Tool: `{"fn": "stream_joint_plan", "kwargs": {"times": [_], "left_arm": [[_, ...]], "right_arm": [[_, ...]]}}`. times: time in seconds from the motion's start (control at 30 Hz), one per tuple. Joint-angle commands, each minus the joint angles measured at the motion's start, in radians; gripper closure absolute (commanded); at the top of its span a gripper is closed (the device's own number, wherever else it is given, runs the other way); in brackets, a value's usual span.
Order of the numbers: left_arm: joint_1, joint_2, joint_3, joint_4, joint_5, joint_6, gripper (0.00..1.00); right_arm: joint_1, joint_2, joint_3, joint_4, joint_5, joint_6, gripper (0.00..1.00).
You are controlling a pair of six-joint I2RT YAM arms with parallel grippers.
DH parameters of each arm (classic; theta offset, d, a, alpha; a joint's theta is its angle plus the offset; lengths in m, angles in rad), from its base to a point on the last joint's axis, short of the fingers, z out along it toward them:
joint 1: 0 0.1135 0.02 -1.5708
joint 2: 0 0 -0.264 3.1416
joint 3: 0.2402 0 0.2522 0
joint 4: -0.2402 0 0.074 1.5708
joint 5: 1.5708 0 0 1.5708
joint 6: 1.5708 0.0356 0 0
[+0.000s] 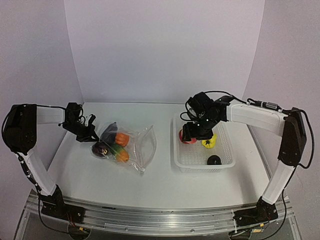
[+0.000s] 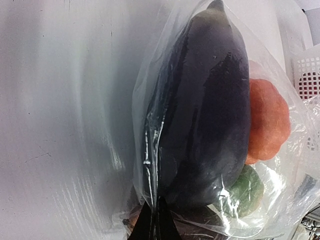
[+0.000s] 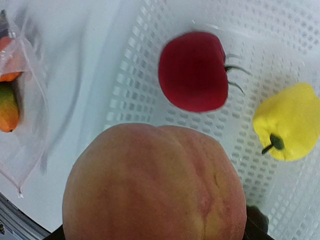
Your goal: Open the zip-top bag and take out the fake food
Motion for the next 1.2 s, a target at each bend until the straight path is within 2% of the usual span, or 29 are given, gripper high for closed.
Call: {"fn": "stream_joint_plan", "kwargs": {"times": [0.0,0.13,0.17,0.4,0.47,0.57,0.67,0.73,0.77,0.9,1.03,1.1,1.17], "left_arm": [[0.007,-0.007,-0.022,-0.018,0.013,-0.005,1.0],[0.007,-0.013,-0.028,-0.014,0.016,-0.005,1.0],[0.007,-0.015,-0.03,-0.013,0.016,-0.005,1.0],[0.007,-0.025,-0.035,-0.008,0.012,-0.003,1.0],[0.007,-0.024,-0.038,-0.005,0.012,-0.004,1.0],[0.007,-0.021,-0.042,-0.001,0.013,-0.005,1.0],[0.007,-0.021,-0.045,0.003,0.012,-0.005,1.0],[0.007,-0.026,-0.045,0.004,0.012,-0.007,1.0],[0.007,-0.028,-0.045,0.004,0.012,-0.006,1.0],[0.007,-0.035,-0.047,0.004,0.013,-0.004,1.0],[0.007,-0.035,-0.047,0.008,0.012,-0.007,1.0],[0.007,-0.034,-0.05,0.01,0.012,-0.007,1.0],[0.007,-0.035,-0.054,0.011,0.013,-0.007,1.0]], "right_arm": [[0.009,0.071,0.073,-0.237,0.0,0.166,0.47],[0.008,0.12,0.141,-0.274,-0.006,0.149,0.15],[0.008,0.126,0.159,-0.281,0.0,0.14,0.11],[0.01,0.118,0.27,-0.342,0.091,0.067,0.05],[0.028,0.123,0.321,-0.326,0.064,-0.006,0.08],[0.104,0.14,0.356,-0.185,-0.038,-0.188,0.12],[0.15,0.141,0.245,0.133,-0.227,-0.309,0.21],[0.153,0.159,0.147,0.349,-0.272,-0.307,0.29],[0.153,0.176,0.132,0.402,-0.271,-0.304,0.34],[0.153,0.277,0.178,0.482,-0.288,-0.282,0.47],[0.152,0.371,0.229,0.539,-0.326,-0.257,0.51],[0.152,0.419,0.252,0.541,-0.309,-0.257,0.6],[0.153,0.457,0.266,0.547,-0.313,-0.253,0.64]]}}
